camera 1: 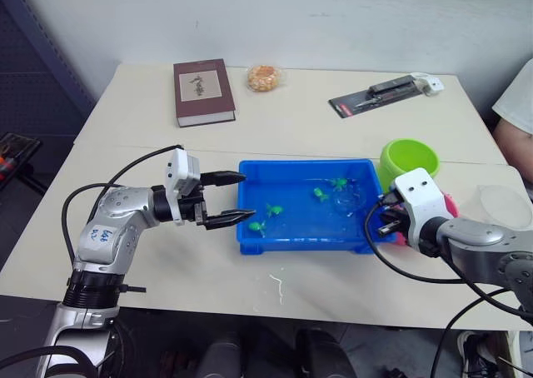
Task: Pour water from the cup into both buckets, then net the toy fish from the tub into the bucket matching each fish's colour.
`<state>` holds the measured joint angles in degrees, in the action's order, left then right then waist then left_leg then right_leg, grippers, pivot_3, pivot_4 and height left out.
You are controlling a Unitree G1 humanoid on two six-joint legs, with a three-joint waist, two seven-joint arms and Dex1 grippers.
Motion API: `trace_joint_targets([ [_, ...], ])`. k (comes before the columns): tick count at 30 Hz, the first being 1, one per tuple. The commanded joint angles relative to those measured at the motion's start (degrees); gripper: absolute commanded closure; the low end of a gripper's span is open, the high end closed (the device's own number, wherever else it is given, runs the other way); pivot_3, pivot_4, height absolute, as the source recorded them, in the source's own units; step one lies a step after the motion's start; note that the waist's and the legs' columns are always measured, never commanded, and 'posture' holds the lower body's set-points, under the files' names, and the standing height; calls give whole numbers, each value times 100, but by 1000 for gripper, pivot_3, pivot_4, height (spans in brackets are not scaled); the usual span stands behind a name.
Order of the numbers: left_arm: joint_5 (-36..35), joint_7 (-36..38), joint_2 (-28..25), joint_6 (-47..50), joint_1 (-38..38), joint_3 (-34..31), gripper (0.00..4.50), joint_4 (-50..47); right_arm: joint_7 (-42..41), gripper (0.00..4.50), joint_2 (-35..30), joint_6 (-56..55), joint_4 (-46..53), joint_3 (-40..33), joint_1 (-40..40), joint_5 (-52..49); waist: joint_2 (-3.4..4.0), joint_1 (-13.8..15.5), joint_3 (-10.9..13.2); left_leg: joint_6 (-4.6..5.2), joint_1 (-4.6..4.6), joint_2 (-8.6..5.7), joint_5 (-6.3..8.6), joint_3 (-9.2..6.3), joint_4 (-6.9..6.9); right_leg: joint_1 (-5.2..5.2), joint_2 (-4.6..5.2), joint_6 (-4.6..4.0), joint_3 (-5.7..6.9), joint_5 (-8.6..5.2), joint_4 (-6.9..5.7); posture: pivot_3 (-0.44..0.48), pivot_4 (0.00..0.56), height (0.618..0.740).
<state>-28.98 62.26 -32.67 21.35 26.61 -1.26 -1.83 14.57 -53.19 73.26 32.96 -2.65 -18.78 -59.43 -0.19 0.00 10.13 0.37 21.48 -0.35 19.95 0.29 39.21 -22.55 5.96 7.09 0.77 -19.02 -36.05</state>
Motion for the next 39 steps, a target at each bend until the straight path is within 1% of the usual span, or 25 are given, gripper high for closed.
trace_joint_targets([
  [1, -136, 15, -95, 49, -85, -128, 61, -339, -156, 4500, 30, -245, 207, -75, -198, 626, 0, -5, 0, 0, 0, 0, 0, 0, 0, 0, -2, 0, 0, 0, 0, 0, 150, 738],
  [5, -146, -39, -80, 101, -181, -137, 61, -461, -557, 4500, 41, -143, 272, 32, -161, 887, 0, -8, 0, 0, 0, 1, 0, 0, -2, -1, -2, 0, -1, 0, 0, 0, 150, 738],
  [10, -144, -66, -87, 127, -159, -163, 61, -470, -627, 4500, 781, 882, 196, -432, -371, 139, 0, -32, 0, 0, -1, 4, 0, 1, -2, -2, -3, -1, -3, 0, -1, 0, 150, 738],
  [17, -138, -88, -84, 131, -173, -185, 61, -486, -616, 4500, 1301, 1805, 243, -728, -636, 407, 0, -5, 0, 0, 1, 2, 0, -1, -5, -3, 4, -2, -2, 1, -4, 0, 150, 738],
  [20, -142, -103, -73, 140, -188, -188, 61, -511, -505, 4500, 1593, 1835, 160, -805, -721, 786, 0, -10, 0, 0, 3, 1, 0, -2, -7, -3, 4, -2, -1, 1, -4, 0, 150, 738],
  [22, -145, -114, -69, 151, -193, -185, 61, -535, -497, 4500, 1644, 1775, 149, -772, -742, 998, 0, -16, 0, 0, 3, 1, 0, -2, -8, -4, 2, -2, 0, 1, -4, 0, 150, 738],
  [27, -154, -134, -88, 192, -197, -202, 61, -579, -815, 4500, 1323, 1374, 251, -336, -767, 1585, 0, -18, 0, 0, 3, 0, 0, -1, -9, -5, -14, -2, 1, 1, -3, 0, 150, 738],
  [33, -161, -165, -90, 222, -222, -210, 61, -641, -1204, 4500, 1282, 1232, 260, -265, -723, 1940, 0, -19, 0, 0, 3, 1, 0, 0, -10, -5, -17, -2, -1, 1, -4, 0, 150, 738],
  [39, -155, -180, -83, 237, -189, -207, 61, -642, -1532, 4500, 1823, 1366, 98, -632, -804, 1954, 0, -25, 0, -1, 3, 2, 0, 0, -12, -7, -17, -2, -1, 1, -5, 0, 150, 738],
])
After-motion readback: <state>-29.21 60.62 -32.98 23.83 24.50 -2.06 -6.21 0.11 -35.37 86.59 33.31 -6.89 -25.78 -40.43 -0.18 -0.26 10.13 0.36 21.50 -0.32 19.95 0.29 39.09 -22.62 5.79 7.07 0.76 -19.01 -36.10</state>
